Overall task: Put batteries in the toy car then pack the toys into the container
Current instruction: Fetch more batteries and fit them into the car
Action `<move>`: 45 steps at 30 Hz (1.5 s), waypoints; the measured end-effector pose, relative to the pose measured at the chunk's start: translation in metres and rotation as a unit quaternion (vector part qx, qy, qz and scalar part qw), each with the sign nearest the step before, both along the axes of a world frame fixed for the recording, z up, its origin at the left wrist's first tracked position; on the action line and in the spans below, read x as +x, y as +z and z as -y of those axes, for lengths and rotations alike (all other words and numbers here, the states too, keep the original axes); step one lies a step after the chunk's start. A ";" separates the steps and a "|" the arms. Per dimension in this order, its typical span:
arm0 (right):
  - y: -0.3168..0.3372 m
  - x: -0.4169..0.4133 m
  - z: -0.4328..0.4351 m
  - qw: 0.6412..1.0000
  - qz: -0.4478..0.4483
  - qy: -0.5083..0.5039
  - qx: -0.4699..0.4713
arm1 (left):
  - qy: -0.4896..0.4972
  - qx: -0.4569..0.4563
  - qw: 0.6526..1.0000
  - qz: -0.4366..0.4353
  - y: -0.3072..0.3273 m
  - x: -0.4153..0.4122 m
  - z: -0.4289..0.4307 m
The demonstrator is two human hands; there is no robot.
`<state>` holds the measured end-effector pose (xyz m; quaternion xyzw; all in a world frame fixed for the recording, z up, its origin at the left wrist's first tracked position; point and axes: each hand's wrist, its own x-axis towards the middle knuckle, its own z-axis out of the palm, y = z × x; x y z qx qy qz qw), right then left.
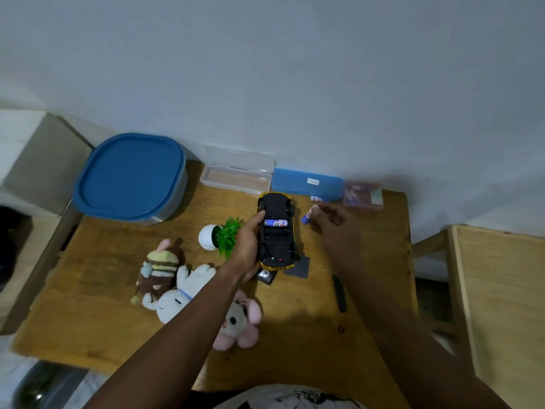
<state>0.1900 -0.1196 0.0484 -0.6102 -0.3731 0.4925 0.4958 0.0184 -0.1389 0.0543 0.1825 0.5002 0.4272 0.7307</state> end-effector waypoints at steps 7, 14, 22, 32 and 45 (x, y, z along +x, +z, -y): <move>0.036 -0.007 0.031 0.997 -0.047 -0.002 0.056 | -0.012 0.024 1.000 -0.007 0.016 0.012 0.017; 0.047 -0.006 0.043 0.998 -0.031 -0.001 0.058 | -0.022 0.048 0.999 0.006 0.026 0.017 0.026; 0.047 -0.008 0.055 0.915 0.276 0.119 0.270 | -0.005 0.058 0.998 0.009 0.032 0.021 0.028; 0.034 -0.022 0.061 0.899 0.309 0.103 0.293 | 0.015 0.107 0.992 -0.060 0.026 0.028 0.032; 0.043 -0.020 0.054 0.996 0.000 0.085 -0.024 | 0.035 0.153 0.978 -0.134 0.015 0.035 0.033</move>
